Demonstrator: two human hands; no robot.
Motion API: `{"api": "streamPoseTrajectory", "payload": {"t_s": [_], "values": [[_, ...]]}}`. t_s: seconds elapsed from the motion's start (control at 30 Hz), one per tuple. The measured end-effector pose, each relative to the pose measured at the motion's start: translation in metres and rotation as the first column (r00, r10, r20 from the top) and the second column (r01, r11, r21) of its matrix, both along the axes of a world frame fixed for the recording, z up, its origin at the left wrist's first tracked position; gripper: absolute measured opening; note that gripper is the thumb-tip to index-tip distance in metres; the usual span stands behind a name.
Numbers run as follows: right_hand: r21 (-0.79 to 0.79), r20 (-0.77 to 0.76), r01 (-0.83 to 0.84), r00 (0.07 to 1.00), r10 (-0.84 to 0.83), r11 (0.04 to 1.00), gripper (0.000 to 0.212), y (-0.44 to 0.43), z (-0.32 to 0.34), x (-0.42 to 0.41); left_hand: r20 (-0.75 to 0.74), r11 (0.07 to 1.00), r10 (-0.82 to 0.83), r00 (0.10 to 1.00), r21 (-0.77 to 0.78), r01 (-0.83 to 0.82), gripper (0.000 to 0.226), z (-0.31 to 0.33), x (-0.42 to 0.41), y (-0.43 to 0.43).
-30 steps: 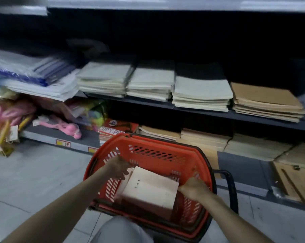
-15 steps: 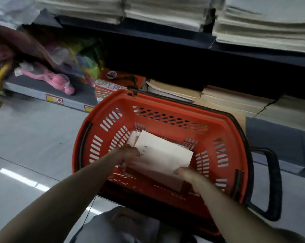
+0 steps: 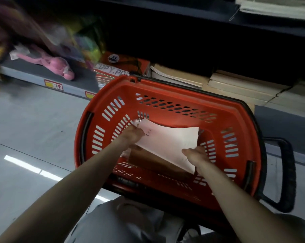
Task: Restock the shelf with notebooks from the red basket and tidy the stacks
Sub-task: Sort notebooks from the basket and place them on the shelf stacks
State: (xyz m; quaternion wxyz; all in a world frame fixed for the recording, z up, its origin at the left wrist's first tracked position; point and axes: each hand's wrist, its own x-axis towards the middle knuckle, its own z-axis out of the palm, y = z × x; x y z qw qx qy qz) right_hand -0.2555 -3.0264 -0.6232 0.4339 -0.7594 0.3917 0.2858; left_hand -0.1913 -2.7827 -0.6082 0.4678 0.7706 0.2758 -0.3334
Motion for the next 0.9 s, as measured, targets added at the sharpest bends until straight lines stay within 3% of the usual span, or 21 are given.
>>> {"api": "streamPoseTrajectory", "payload": {"t_s": [0.1,0.17,0.3,0.43,0.63,0.73,0.9], "values": [[-0.050,0.036,0.061,0.998,-0.059,0.997,0.074,-0.005,-0.014,0.004,0.044,0.999,-0.026,0.999,-0.019,0.027,0.026,-0.001,-0.001,-0.001],[-0.003,0.052,0.128,0.990,-0.128,0.992,0.079,-0.012,-0.028,0.004,0.051,0.998,-0.015,0.999,-0.052,0.018,0.015,-0.001,-0.003,-0.002],[0.012,0.070,0.180,0.981,-0.181,0.984,0.051,-0.005,0.006,-0.007,0.064,0.994,0.059,0.996,-0.094,-0.052,0.015,0.010,-0.006,-0.005],[0.069,0.128,0.181,0.974,-0.188,0.981,0.043,-0.012,0.039,-0.023,0.053,0.969,0.114,0.992,-0.225,-0.099,0.043,0.045,-0.014,-0.010],[0.200,0.349,0.155,0.911,-0.218,0.967,0.027,-0.025,0.130,-0.038,0.173,0.921,0.222,0.960,-0.360,-0.148,0.037,0.125,-0.038,-0.011],[0.271,0.448,0.090,0.869,-0.209,0.958,0.031,-0.032,0.186,-0.053,0.277,0.899,0.259,0.925,-0.419,-0.127,0.039,0.178,-0.055,-0.010],[0.427,0.546,0.108,0.760,-0.351,0.898,0.043,-0.046,0.277,-0.090,0.435,0.876,0.305,0.847,-0.477,-0.070,0.022,0.270,-0.088,-0.026]]}}
